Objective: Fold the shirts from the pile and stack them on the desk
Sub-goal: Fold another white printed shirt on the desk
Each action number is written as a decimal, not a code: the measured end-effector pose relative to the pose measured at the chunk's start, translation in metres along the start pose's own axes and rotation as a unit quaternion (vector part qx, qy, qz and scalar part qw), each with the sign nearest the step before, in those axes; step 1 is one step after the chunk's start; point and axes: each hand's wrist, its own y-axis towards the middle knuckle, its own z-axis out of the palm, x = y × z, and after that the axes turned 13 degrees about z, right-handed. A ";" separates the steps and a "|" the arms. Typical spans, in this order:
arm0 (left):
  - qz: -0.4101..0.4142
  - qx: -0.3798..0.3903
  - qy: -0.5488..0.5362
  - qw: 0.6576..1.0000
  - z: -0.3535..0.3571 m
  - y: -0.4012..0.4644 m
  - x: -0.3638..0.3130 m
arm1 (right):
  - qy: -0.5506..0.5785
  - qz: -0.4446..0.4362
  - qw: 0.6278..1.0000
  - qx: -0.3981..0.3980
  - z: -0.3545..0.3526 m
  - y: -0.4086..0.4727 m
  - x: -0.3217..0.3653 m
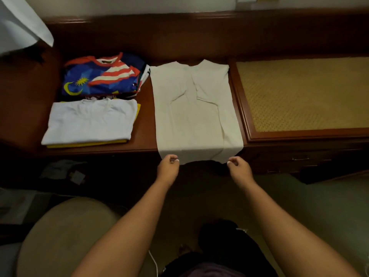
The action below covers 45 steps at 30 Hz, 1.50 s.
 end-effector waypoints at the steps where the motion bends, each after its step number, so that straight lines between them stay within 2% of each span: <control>1: 0.006 0.005 0.010 1.000 -0.001 0.003 -0.003 | -0.005 -0.006 1.000 -0.002 0.001 0.002 0.007; 11: 0.026 0.078 0.094 0.992 0.035 0.094 -0.040 | -0.092 -0.045 0.994 -0.024 -0.006 0.086 0.082; 15: 0.017 0.096 0.104 0.990 0.061 0.146 -0.064 | -0.148 -0.035 0.988 0.000 -0.012 0.132 0.099; 17: 0.020 0.102 0.118 0.988 0.074 0.171 -0.076 | -0.184 -0.058 0.981 0.012 -0.014 0.152 0.104; 22: 0.029 0.183 0.155 0.970 0.120 0.205 -0.101 | -0.230 -0.077 0.970 0.028 -0.017 0.187 0.113; 26: -0.021 0.211 0.154 0.965 0.152 0.215 -0.115 | -0.204 -0.063 0.976 0.034 -0.022 0.203 0.122; 31: -0.062 0.257 0.167 0.950 0.170 0.229 -0.122 | -0.085 0.054 0.993 0.068 -0.030 0.221 0.134; 36: -0.086 0.218 0.134 0.963 0.165 0.230 -0.104 | -0.115 0.033 0.991 0.059 -0.034 0.221 0.141; 40: -0.091 0.179 0.102 0.974 0.158 0.230 -0.102 | -0.195 -0.059 0.979 0.025 -0.035 0.220 0.141; 43: 0.017 0.112 0.153 0.982 0.152 0.236 -0.110 | -0.258 -0.148 0.955 -0.013 -0.032 0.225 0.147; 45: 0.117 0.084 0.248 0.958 0.148 0.249 -0.110 | -0.299 -0.213 0.930 -0.022 -0.022 0.237 0.156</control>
